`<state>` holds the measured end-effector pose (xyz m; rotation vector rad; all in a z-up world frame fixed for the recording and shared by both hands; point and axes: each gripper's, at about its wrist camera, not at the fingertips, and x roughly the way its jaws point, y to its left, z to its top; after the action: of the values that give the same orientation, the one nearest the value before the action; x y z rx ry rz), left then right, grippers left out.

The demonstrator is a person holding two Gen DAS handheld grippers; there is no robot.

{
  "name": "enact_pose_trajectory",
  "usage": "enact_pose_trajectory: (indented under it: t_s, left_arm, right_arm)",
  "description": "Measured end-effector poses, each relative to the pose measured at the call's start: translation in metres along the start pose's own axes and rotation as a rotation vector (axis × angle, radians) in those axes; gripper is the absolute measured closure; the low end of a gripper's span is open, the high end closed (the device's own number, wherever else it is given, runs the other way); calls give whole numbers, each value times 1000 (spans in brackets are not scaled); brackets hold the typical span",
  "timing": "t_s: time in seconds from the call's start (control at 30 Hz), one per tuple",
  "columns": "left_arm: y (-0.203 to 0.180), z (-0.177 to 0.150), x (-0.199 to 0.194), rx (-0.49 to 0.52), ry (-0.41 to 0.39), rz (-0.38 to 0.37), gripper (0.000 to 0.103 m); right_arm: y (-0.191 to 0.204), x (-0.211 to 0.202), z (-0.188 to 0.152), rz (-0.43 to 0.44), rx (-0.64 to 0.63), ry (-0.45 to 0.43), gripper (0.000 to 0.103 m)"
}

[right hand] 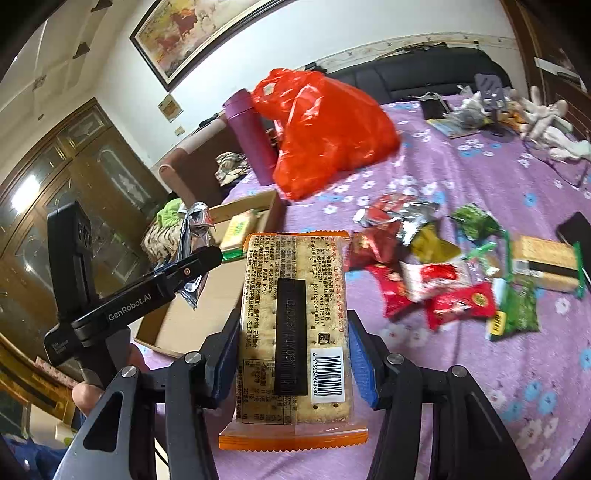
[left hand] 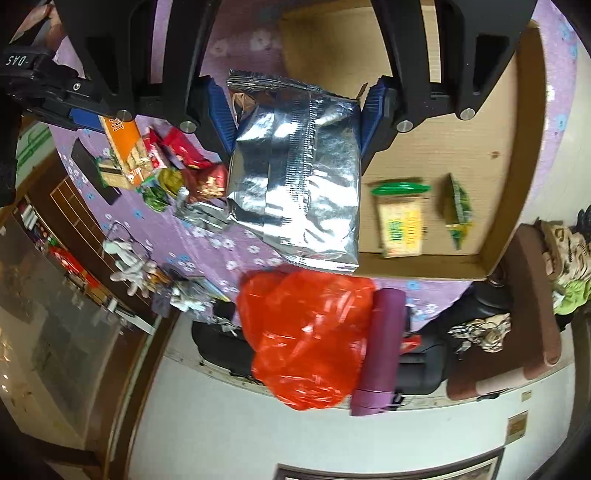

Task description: Organize snacks

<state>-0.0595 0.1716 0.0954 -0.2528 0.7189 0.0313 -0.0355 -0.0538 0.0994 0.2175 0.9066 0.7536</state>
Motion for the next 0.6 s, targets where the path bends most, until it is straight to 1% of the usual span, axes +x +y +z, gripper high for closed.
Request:
enact_pose_trajectory:
  t_s: [0.27, 0.43, 0.6]
  left_arm:
    - [54, -2, -10, -82, -10, 77, 45]
    - [89, -8, -7, -135, 7, 122, 45]
    - [116, -16, 0, -181, 30, 142, 45]
  right_arm:
    - [33, 36, 10, 72, -17, 60, 45]
    - [57, 66, 15, 114, -36, 99, 45]
    - [74, 91, 20, 131, -42, 119, 45]
